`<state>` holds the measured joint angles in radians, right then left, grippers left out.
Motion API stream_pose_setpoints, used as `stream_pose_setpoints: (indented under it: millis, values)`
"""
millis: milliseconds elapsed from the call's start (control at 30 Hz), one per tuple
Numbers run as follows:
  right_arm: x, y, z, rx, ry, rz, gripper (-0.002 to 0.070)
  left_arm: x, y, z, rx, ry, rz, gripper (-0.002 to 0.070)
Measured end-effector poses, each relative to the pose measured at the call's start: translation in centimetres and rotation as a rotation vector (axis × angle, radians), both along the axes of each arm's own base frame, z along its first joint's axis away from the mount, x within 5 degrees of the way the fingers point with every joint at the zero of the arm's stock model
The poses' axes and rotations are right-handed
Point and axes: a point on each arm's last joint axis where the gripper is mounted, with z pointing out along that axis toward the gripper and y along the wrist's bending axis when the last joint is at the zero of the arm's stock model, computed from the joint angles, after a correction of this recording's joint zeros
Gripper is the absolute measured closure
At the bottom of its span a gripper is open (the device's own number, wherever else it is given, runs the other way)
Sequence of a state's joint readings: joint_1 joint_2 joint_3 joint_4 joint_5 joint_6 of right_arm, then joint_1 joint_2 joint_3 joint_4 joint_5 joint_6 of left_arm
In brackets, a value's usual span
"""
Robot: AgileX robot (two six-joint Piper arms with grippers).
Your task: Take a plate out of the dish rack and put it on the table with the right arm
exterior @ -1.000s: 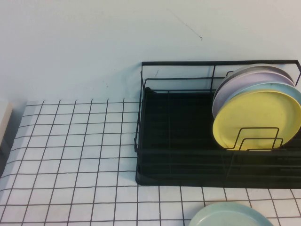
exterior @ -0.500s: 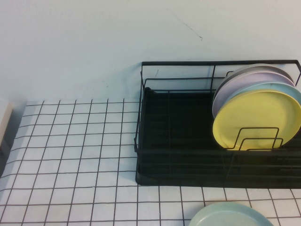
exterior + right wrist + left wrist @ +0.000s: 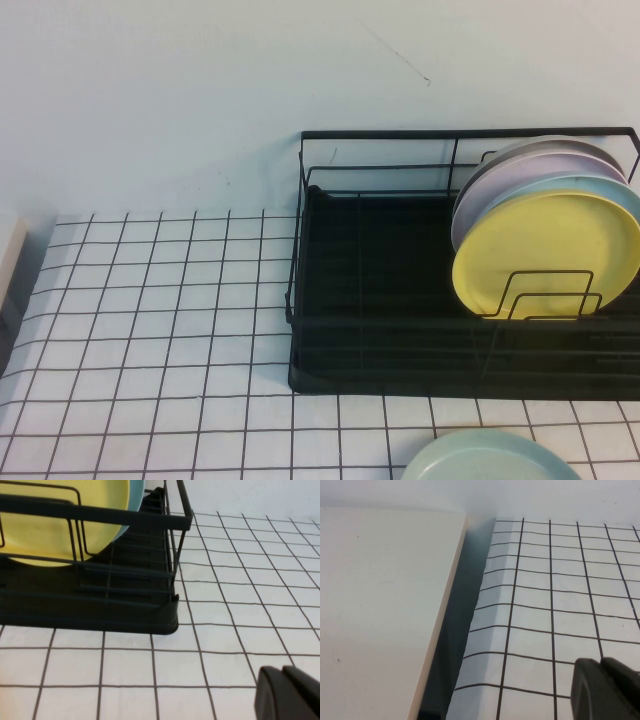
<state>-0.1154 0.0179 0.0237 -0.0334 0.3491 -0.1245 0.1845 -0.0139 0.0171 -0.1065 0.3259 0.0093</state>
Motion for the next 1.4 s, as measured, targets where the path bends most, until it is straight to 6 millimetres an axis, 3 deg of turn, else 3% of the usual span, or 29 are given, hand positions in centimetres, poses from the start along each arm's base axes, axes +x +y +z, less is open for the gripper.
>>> stream_pose_setpoints:
  millis: [467,567,700,733,1100,1267,1400]
  values:
    - [0.0,0.0,0.1,0.028,-0.005,-0.005,0.0678,0.0,0.0,0.0,0.0,0.0,0.0,0.0678]
    - [0.2,0.6,0.2,0.291,-0.056,-0.03,0.0678,0.0,0.0,0.0,0.0,0.0,0.0,0.0678]
    - [0.4,1.6,0.9,0.798,-0.135,-0.072,0.0678,0.0,0.0,0.0,0.0,0.0,0.0,0.0678]
    - [0.4,1.7,1.0,0.841,-0.145,-0.074,0.0678,0.0,0.0,0.0,0.0,0.0,0.0,0.0678]
    - [0.5,1.7,2.1,0.686,-0.195,-0.01,0.0678,0.0,0.0,0.0,0.0,0.0,0.0,0.0678]
    - [0.9,2.8,8.4,0.355,-0.059,0.215,0.0678,0.0,0.0,0.0,0.0,0.0,0.0,0.0678]
    - [3.6,3.2,14.8,0.176,0.002,0.363,0.0637,0.0,0.0,0.0,0.0,0.0,0.0,0.0678]
